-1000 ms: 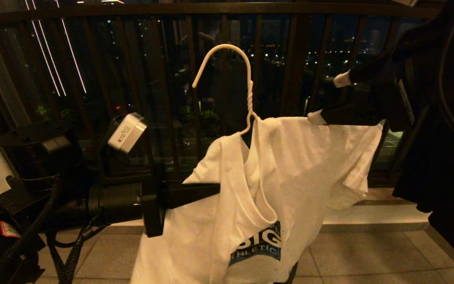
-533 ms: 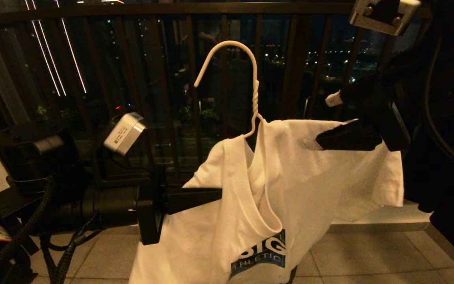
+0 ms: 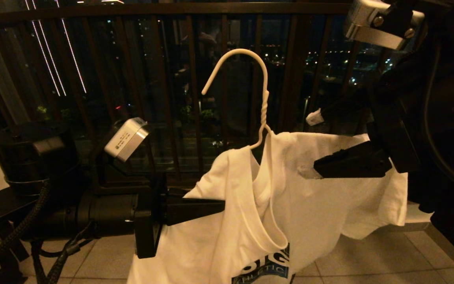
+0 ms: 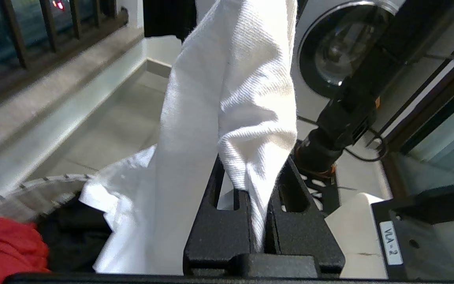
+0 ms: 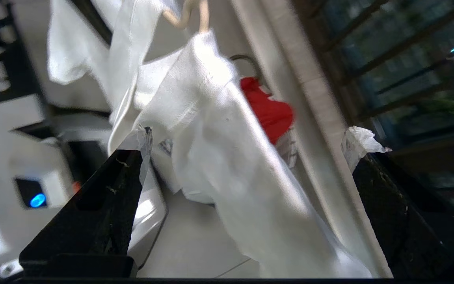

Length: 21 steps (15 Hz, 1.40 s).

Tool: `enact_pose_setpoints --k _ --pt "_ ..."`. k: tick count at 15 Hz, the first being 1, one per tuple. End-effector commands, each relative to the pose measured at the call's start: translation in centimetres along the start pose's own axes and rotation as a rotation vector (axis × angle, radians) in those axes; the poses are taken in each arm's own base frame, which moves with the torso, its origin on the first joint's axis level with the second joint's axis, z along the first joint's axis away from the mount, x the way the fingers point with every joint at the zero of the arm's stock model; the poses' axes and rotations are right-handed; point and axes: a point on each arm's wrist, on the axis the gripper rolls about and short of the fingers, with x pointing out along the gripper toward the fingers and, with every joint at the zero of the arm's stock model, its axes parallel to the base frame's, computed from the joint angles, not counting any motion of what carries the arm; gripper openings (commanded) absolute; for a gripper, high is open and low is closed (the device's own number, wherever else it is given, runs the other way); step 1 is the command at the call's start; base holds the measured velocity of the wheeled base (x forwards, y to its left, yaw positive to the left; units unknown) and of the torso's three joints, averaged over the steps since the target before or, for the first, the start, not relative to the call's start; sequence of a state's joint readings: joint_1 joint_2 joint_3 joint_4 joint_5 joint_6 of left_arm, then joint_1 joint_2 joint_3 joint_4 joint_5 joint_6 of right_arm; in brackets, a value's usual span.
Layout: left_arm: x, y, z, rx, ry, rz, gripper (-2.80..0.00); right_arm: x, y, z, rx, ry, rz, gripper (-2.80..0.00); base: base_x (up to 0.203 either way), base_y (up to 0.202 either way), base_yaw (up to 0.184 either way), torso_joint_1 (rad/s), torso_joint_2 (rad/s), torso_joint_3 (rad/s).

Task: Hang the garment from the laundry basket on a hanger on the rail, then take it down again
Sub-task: Hang the clothes on the clothes rack

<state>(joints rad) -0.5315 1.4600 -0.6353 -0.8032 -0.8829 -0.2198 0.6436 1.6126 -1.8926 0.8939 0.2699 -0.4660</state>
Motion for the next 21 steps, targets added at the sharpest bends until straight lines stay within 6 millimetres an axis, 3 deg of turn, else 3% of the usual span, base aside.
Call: enact_pose_setpoints --k 1,11,12,21 --pt "-0.1 -0.2 0.3 0.023 -0.008 -0.008 -2.8 1.2 0.0 -0.6 0.011 0.043 0.053 0.0 0.0 0.0 0.0 0.0 0.0 0.0" --pt "-0.3 -0.5 0.2 0.026 -0.008 -0.009 -2.8 2.1 -0.4 -0.9 0.009 0.016 0.14 0.0 0.0 0.0 0.0 0.0 0.0 0.0" --pt "-0.3 -0.5 0.3 0.028 -0.01 -0.01 -2.8 2.1 -0.4 -0.9 0.005 0.012 0.152 -2.8 0.0 0.0 0.0 0.0 0.0 0.0" --pt "-0.1 -0.3 0.7 0.036 -0.022 0.006 -2.8 1.9 -0.2 -0.9 0.003 0.01 0.159 -2.8 0.0 0.0 0.0 0.0 0.0 0.0"
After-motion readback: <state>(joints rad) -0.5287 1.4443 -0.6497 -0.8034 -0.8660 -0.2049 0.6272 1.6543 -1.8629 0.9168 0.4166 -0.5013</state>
